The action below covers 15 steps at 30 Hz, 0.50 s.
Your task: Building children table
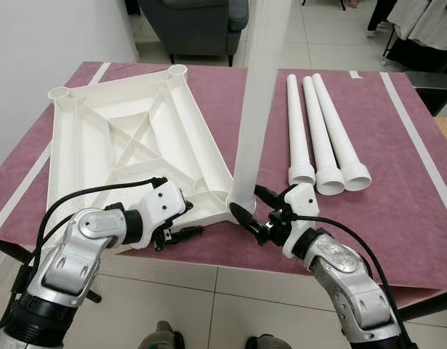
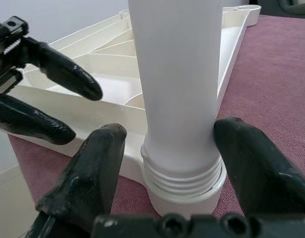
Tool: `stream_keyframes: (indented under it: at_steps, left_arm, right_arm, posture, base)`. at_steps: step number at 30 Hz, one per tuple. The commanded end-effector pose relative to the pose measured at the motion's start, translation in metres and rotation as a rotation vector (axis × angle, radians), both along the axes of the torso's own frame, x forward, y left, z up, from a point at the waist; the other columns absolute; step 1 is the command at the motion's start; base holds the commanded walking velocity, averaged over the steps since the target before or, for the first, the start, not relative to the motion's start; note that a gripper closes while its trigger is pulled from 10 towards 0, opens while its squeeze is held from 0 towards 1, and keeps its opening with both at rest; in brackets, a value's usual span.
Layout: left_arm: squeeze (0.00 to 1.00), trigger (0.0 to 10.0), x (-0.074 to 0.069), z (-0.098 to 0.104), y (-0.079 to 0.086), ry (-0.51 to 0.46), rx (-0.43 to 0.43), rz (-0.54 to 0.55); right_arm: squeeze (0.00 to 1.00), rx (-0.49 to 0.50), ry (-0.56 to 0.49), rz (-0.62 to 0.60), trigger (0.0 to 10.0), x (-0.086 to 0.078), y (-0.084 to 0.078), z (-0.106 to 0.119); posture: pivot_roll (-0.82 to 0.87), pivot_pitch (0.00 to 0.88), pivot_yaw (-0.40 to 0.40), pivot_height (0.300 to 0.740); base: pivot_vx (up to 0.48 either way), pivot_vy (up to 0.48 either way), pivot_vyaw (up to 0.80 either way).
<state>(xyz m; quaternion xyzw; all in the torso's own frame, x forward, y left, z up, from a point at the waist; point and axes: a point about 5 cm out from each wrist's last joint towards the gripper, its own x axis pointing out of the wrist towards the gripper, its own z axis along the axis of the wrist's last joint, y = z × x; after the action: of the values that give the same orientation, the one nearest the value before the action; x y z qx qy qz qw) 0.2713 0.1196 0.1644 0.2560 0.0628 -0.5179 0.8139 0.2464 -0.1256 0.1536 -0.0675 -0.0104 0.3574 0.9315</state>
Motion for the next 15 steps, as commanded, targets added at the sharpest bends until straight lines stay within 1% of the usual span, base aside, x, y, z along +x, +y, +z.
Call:
stream_keyframes:
  at_steps: [1,2,3,5,6,7,8,10,15]
  left_arm:
    - [0.00,10.0,0.012,0.000,0.008,-0.096,-0.025,0.205]
    - [0.00,10.0,0.016,-0.001,0.007,-0.082,-0.023,0.205]
    - [0.00,10.0,0.016,-0.001,0.007,-0.082,-0.023,0.205]
    - [0.00,10.0,0.019,-0.004,0.003,-0.049,-0.019,0.179]
    - [0.00,10.0,0.019,-0.004,0.003,-0.049,-0.019,0.179]
    - [0.00,10.0,0.020,-0.006,0.002,-0.031,-0.016,0.160]
    - [0.00,10.0,0.020,-0.006,0.002,-0.031,-0.016,0.160]
    - [0.00,10.0,0.022,-0.010,0.001,-0.012,-0.005,0.139]
    - [0.00,10.0,0.024,-0.015,-0.001,0.013,0.006,0.112]
  right_arm:
    - [0.00,0.008,0.000,0.060,10.0,-0.004,0.008,0.002]
    - [0.00,-0.007,-0.012,0.058,10.0,0.000,0.007,0.003]
    - [0.00,-0.007,-0.012,0.058,10.0,0.000,0.007,0.003]
    - [0.00,-0.028,-0.042,0.028,10.0,0.011,0.005,0.006]
    - [0.00,-0.028,-0.042,0.028,10.0,0.011,0.005,0.006]
    - [0.00,-0.032,-0.057,0.011,10.0,0.017,0.005,0.009]
    - [0.00,-0.032,-0.057,0.011,10.0,0.017,0.005,0.009]
    - [0.00,-0.029,-0.067,-0.015,10.0,0.026,0.005,0.010]
    - [0.00,-0.024,-0.064,-0.038,10.0,0.032,0.008,0.008]
  posture:
    - [0.00,0.035,0.074,0.740]
    - [-0.01,0.030,0.074,0.740]
    - [-0.01,0.030,0.074,0.740]
    - [-0.02,0.028,0.074,0.740]
    - [-0.02,0.028,0.074,0.740]
    - [-0.02,0.027,0.081,0.740]
    - [-0.02,0.027,0.081,0.740]
    - [-0.02,0.029,0.086,0.740]
    - [-0.02,0.029,0.094,0.740]
  base:
    - [0.000,0.000,0.00]
    - [0.000,0.000,0.00]
    - [0.000,0.000,0.00]
    - [0.000,0.000,0.00]
    - [0.000,0.000,0.00]
    - [0.000,0.000,0.00]
    - [0.000,0.000,0.00]
    - [0.000,0.000,0.00]
    - [0.000,0.000,0.00]
